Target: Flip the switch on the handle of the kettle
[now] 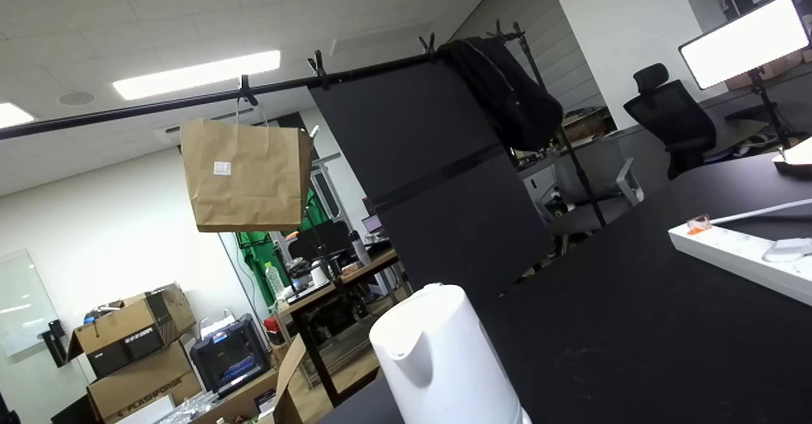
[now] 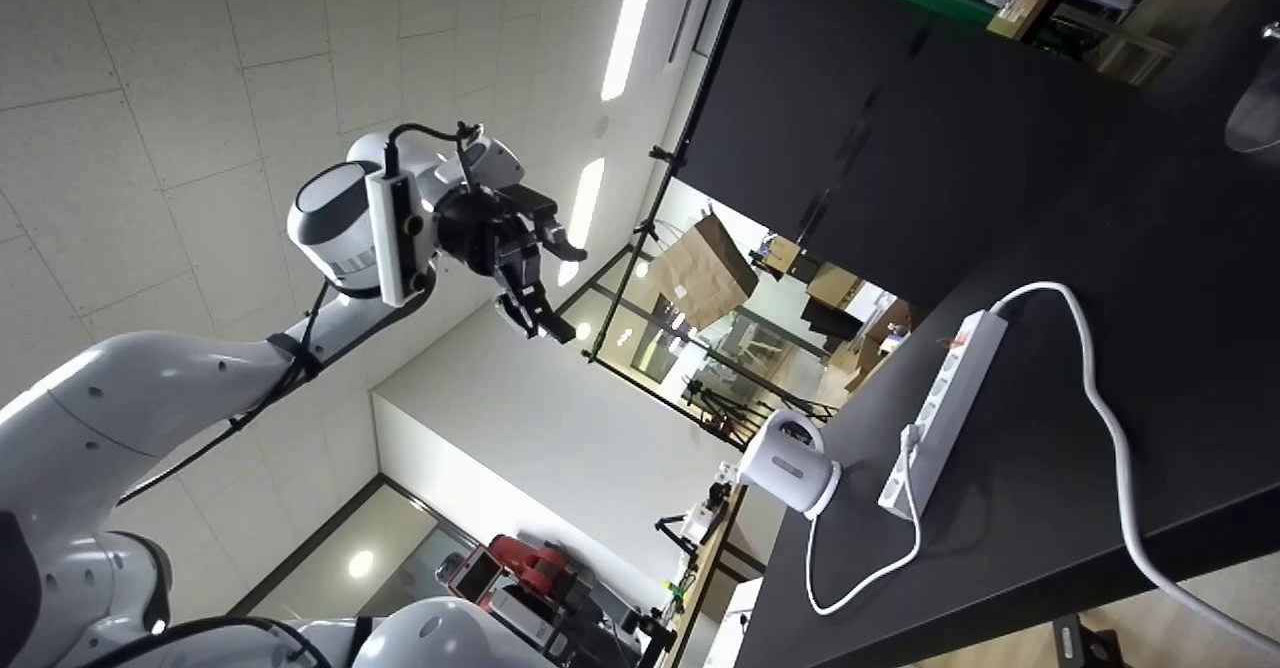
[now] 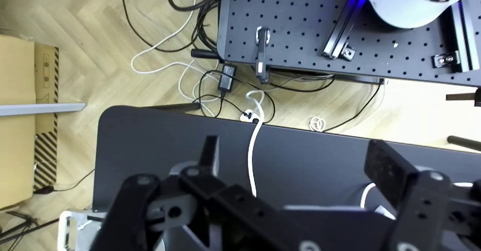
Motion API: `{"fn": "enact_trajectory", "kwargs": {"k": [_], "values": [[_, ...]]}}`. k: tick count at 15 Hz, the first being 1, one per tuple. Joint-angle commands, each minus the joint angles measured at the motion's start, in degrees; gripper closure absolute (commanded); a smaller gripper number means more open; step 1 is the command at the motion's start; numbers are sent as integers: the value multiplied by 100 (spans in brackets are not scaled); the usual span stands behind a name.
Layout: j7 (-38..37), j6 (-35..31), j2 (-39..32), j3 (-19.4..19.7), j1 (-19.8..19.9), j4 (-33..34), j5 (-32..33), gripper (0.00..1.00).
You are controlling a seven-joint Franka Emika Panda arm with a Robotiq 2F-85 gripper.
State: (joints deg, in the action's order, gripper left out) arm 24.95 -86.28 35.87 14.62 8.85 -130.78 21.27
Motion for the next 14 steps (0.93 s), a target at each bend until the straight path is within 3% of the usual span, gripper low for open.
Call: {"fn": "enact_trajectory", "kwargs": {"k": [1,8,14], "values": [[-79,-677,-752,29,-361,296,-158,0],[-592,-2285,-2582,-538,-737,1262,-1069,0],[-1761,-2829,-3672,-1157,-930,2417,-2608,0]]}}
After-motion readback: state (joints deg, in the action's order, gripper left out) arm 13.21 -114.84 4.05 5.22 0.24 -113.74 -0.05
